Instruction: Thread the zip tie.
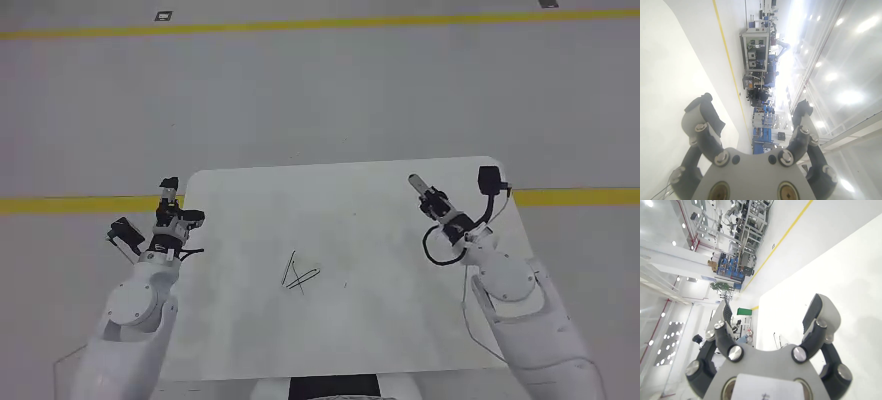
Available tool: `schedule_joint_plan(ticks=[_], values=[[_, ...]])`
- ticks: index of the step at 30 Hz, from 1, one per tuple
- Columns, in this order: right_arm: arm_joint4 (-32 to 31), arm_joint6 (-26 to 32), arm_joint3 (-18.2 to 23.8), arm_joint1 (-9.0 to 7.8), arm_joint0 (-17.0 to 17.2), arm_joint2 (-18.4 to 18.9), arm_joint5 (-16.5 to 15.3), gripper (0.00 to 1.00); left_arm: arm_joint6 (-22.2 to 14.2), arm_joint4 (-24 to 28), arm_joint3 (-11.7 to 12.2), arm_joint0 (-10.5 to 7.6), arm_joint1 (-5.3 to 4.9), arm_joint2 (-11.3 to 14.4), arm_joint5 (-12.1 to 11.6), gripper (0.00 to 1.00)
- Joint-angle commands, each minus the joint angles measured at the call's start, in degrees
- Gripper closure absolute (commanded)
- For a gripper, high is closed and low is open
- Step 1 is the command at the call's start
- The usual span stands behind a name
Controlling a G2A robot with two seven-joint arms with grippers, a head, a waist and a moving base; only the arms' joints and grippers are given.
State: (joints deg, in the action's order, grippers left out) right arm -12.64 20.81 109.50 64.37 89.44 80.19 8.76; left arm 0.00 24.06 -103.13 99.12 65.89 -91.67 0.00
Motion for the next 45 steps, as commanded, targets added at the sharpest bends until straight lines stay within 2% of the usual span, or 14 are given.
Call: schedule_joint_plan(ticks=[1,5,9,11,12,13,25,26,27,33,38,42,45], values=[[-5.8,3.2,-0.1,-0.17,-2.0,-1.8,0.4,0.00,0.0,0.0,0.0,0.00,0.00,0.0,0.0,0.00],[-13.8,8.2,-2.2,-0.04,-7.4,-6.9,2.1,0.00,0.0,0.0,0.0,0.00,0.00,0.0,0.0,0.00],[-19.8,10.5,-5.5,0.60,-12.2,-12.7,3.9,0.00,0.0,0.0,0.0,0.00,0.00,0.0,0.0,0.00],[-22.9,11.1,-7.0,0.93,-13.8,-15.6,3.8,0.00,0.0,0.0,0.0,0.00,0.00,0.0,0.0,0.00],[-23.5,11.8,-7.2,1.04,-14.2,-16.8,2.7,0.00,0.0,0.0,0.0,0.00,0.00,0.0,0.0,0.00],[-23.4,12.3,-7.5,1.09,-14.4,-17.2,1.6,0.00,0.0,0.0,0.0,0.00,0.00,0.0,0.0,0.00],[-23.4,12.3,-7.5,1.09,-14.4,-17.2,1.6,0.00,0.0,0.0,0.0,0.00,0.00,0.0,0.0,0.00],[-24.7,13.4,-6.5,1.03,-14.9,-18.0,-0.1,0.00,0.0,0.0,0.0,0.00,0.00,0.0,0.0,0.00],[-29.2,18.3,-6.1,0.75,-16.5,-19.5,-3.5,0.00,0.0,0.0,0.0,0.00,0.00,0.0,0.0,0.00],[-32.8,32.7,-6.9,1.33,-24.3,-25.3,-10.3,0.00,0.0,0.0,0.0,0.00,0.00,0.0,0.0,0.00],[-32.6,42.3,-9.7,2.55,-30.3,-31.4,-14.0,0.00,0.0,0.0,0.0,0.00,0.00,0.0,0.0,0.00],[-31.3,46.3,-11.0,3.27,-32.5,-34.4,-16.2,0.00,0.0,0.0,0.0,0.00,0.00,0.0,0.0,0.00],[-31.0,46.5,-11.2,3.33,-32.7,-34.7,-16.4,0.00,0.0,0.0,0.0,0.00,0.00,0.0,0.0,0.00]])
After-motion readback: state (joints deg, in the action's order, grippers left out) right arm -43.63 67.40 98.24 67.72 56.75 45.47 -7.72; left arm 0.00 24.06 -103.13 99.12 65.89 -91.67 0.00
